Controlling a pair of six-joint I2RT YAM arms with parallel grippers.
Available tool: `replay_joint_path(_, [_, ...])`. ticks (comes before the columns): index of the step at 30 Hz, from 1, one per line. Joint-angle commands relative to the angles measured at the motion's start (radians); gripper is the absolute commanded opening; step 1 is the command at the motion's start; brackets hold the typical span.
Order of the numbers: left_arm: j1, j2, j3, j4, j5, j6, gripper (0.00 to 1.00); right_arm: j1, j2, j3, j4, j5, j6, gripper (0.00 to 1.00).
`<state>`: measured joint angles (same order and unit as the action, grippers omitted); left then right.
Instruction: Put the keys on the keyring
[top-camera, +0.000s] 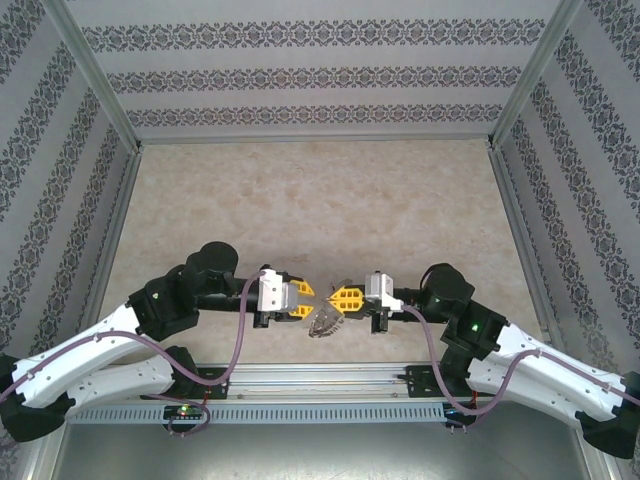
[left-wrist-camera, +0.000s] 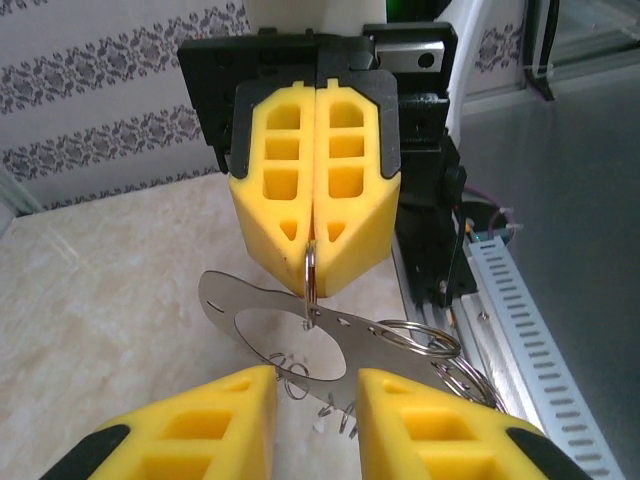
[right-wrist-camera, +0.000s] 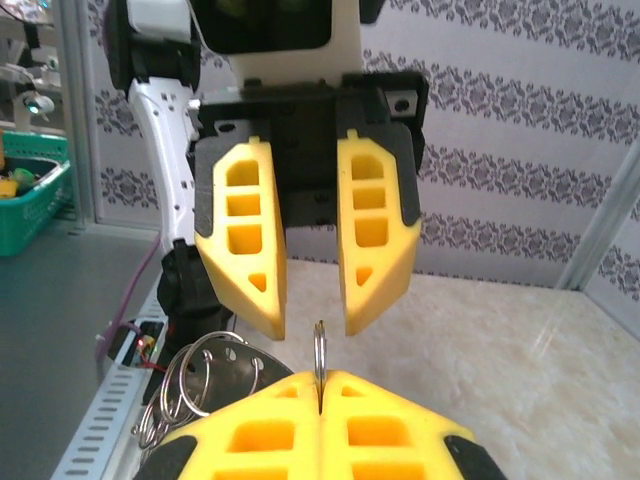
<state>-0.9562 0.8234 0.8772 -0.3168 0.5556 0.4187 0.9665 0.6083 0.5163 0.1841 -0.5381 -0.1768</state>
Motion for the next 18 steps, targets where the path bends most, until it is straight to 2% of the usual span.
replay_joint_path(1, [-0.013,-0.007,-0.026,0.179,0.067,-0.084,0.27,0.006,-0.017,-0.03,0.156,-0.066,0.043,0.0])
replay_joint_path(10, [-0.013,0.005,-0.037,0.301,0.175,-0.17,0.29,0.006,0.01,-0.083,0.375,-0.077,0.126,0.0])
replay_joint_path(18, [-0.013,0.0,-0.06,0.331,0.176,-0.194,0.29,0.006,0.036,-0.09,0.461,-0.095,0.161,0.0])
